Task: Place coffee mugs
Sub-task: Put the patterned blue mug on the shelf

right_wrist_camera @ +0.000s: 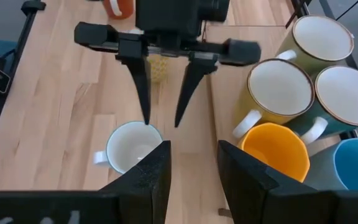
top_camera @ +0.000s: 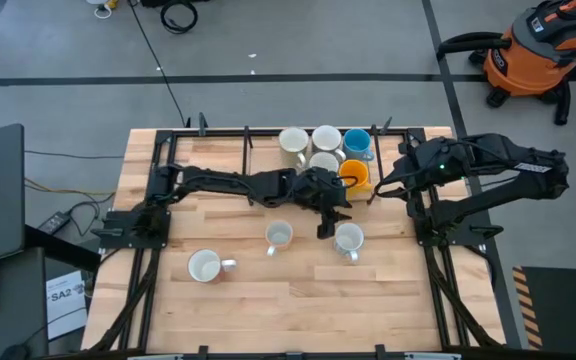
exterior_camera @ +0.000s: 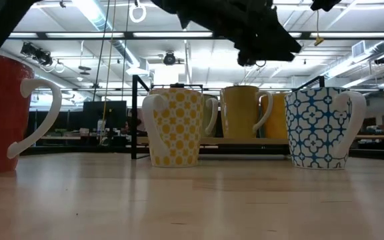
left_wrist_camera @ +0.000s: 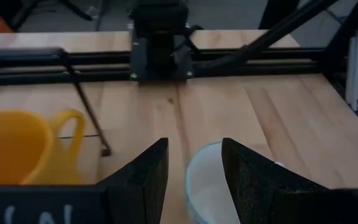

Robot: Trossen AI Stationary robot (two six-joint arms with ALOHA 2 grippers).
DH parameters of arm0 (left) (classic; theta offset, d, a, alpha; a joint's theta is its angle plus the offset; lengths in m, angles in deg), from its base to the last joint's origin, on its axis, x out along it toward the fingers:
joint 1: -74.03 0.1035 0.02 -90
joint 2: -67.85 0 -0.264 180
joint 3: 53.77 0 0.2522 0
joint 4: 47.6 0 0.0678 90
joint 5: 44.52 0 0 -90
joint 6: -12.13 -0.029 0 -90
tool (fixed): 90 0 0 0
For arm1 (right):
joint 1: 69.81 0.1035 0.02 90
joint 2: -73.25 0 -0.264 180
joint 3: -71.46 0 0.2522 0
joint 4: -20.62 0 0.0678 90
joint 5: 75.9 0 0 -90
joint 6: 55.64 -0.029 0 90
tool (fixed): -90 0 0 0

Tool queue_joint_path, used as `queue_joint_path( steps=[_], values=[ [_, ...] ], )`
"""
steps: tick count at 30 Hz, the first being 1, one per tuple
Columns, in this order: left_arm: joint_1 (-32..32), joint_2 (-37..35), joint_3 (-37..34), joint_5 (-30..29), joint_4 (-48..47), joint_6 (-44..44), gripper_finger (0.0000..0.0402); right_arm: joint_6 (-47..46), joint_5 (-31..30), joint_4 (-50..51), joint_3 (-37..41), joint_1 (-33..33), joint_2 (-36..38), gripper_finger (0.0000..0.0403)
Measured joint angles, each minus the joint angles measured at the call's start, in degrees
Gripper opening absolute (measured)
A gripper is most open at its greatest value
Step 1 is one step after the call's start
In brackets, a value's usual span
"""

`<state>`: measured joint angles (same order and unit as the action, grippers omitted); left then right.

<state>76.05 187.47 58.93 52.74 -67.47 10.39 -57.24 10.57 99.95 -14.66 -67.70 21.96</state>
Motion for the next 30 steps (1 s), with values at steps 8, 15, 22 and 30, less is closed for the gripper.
queue_joint_path(
  steps=[8,15,22,30],
  values=[
    [-0.28,1.69,0.15,1.91,3.44,1.64,0.0156,0.22,0.0,-0.17,0.0,0.0,-1.7,0.0135],
    [-1.84,4.67,0.26,2.06,9.85,1.59,0.0156,0.25,0.0,-0.18,0.0,0.0,-2.84,0.0135],
    [-2.19,8.11,0.24,0.45,7.09,1.56,0.0156,0.23,0.04,-0.12,0.0,0.0,-2.97,0.0135],
    [-2.19,8.69,0.22,-5.69,4.71,-1.81,0.0156,0.23,0.08,-0.02,0.0,0.0,-2.97,0.0135]
  ],
)
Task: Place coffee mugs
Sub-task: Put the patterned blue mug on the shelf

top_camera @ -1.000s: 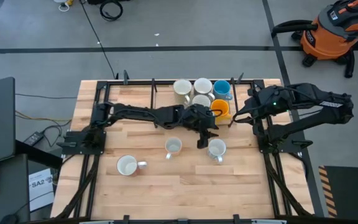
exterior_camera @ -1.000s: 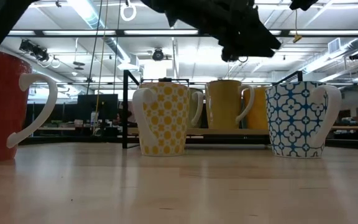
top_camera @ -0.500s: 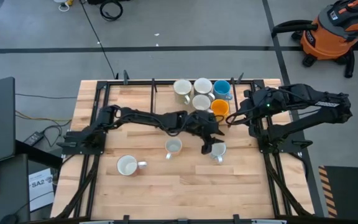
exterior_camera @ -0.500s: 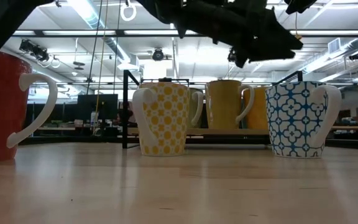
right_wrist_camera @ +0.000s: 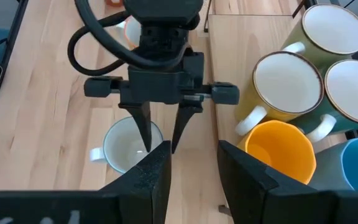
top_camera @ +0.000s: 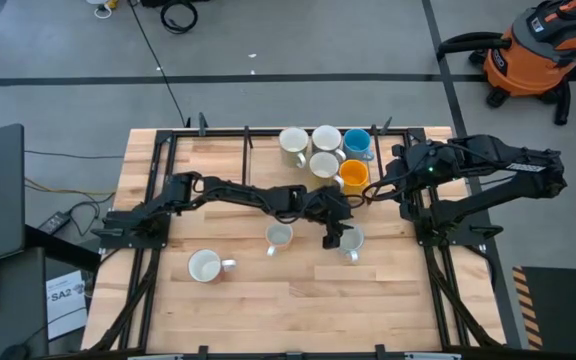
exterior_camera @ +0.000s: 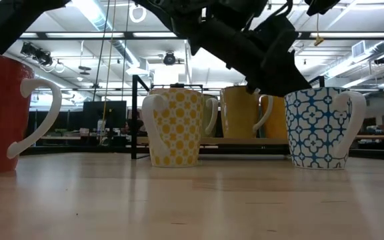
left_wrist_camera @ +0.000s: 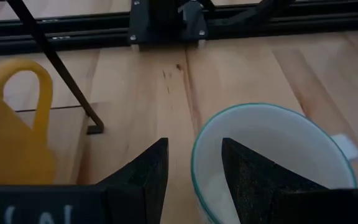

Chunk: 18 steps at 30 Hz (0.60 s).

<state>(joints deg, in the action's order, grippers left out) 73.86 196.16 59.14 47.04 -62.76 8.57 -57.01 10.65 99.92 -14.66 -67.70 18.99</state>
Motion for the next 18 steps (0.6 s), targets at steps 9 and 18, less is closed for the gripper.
queue_joint_path(
  steps=[9,18],
  values=[
    [0.0,-0.28,0.11,-0.29,-8.04,0.09,0.0155,0.02,0.03,0.15,0.0,0.0,0.0,0.0135],
    [-0.12,-0.04,-0.05,-0.29,-11.51,2.0,0.0155,0.0,0.03,0.23,0.0,0.0,0.0,0.0135]
  ],
)
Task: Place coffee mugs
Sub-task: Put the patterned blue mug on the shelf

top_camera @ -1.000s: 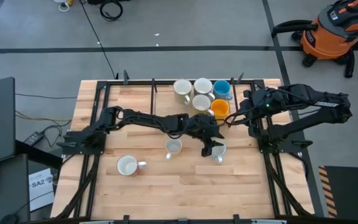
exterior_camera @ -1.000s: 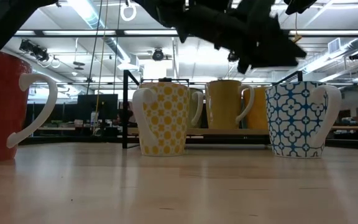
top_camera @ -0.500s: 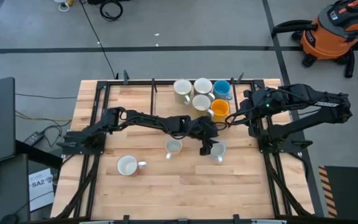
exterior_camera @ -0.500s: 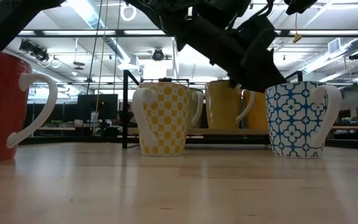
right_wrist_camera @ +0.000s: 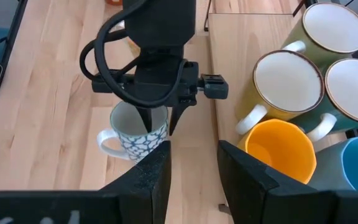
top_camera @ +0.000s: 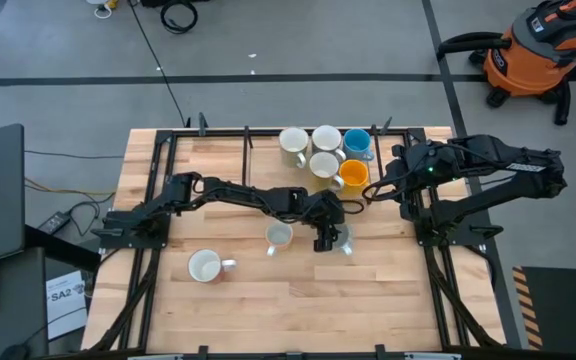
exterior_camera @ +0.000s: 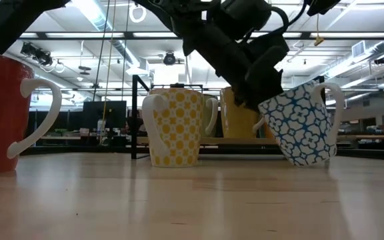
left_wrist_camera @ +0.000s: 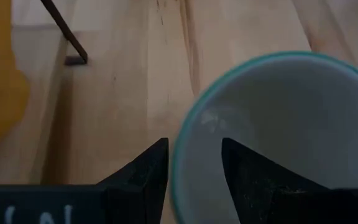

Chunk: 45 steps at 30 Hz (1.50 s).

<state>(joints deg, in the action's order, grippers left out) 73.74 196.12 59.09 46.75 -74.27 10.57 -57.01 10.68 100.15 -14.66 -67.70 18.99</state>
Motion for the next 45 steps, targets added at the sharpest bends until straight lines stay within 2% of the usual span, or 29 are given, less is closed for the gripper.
queue_joint_path(
  steps=[6,16,22,30,37,45],
  values=[
    [0.03,0.0,-0.01,-0.12,-0.45,0.93,0.0126,0.02,0.01,0.01,0.0,0.0,0.0,0.0135],
    [0.07,-0.95,-0.01,0.03,-1.88,0.91,0.0032,0.0,0.01,0.01,0.0,0.0,0.0,0.0135],
    [0.21,-5.38,-0.02,-0.09,-4.9,0.91,0.003,0.0,0.01,0.36,0.0,0.0,0.02,0.0135],
    [2.68,-15.07,-0.01,0.1,-14.37,0.91,0.0034,-0.02,0.02,0.47,0.0,0.01,0.02,0.0135],
    [8.97,-23.76,-0.01,0.01,-25.09,0.86,0.0033,-0.02,0.02,0.44,0.0,0.0,0.02,0.0135],
    [19.73,-30.79,0.01,-0.21,-34.6,-0.29,0.0033,-0.02,0.02,0.38,-0.02,0.02,0.0,0.0135]
  ],
)
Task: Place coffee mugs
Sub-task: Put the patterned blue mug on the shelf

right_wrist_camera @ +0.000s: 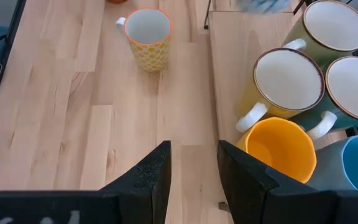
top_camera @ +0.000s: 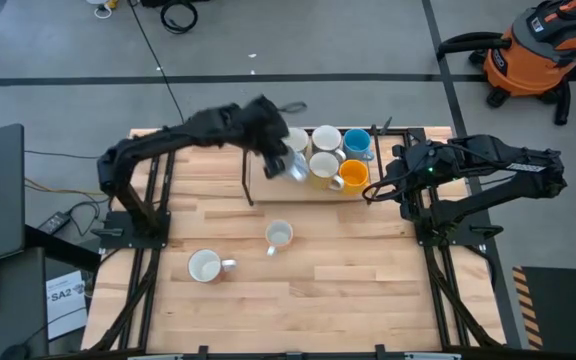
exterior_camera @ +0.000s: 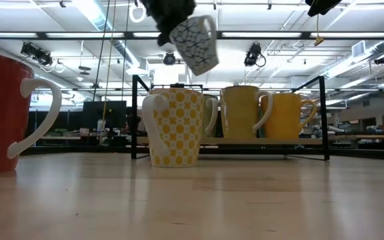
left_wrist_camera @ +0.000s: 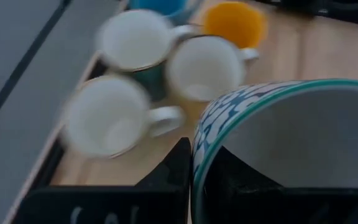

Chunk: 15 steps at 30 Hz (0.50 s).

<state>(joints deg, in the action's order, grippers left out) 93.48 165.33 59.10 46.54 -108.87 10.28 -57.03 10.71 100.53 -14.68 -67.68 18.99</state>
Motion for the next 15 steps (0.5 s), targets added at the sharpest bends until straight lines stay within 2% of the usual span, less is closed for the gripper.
queue_joint_path(
  steps=[9,15],
  values=[
    [11.61,-1.27,0.0,-0.04,-8.95,-2.27,0.0034,0.0,0.0,0.02,0.0,-0.01,0.0,0.0135],
    [16.55,-1.16,0.0,0.0,-10.2,-2.31,0.0034,0.0,0.0,0.0,0.01,-0.01,0.0,0.0135]
  ],
)
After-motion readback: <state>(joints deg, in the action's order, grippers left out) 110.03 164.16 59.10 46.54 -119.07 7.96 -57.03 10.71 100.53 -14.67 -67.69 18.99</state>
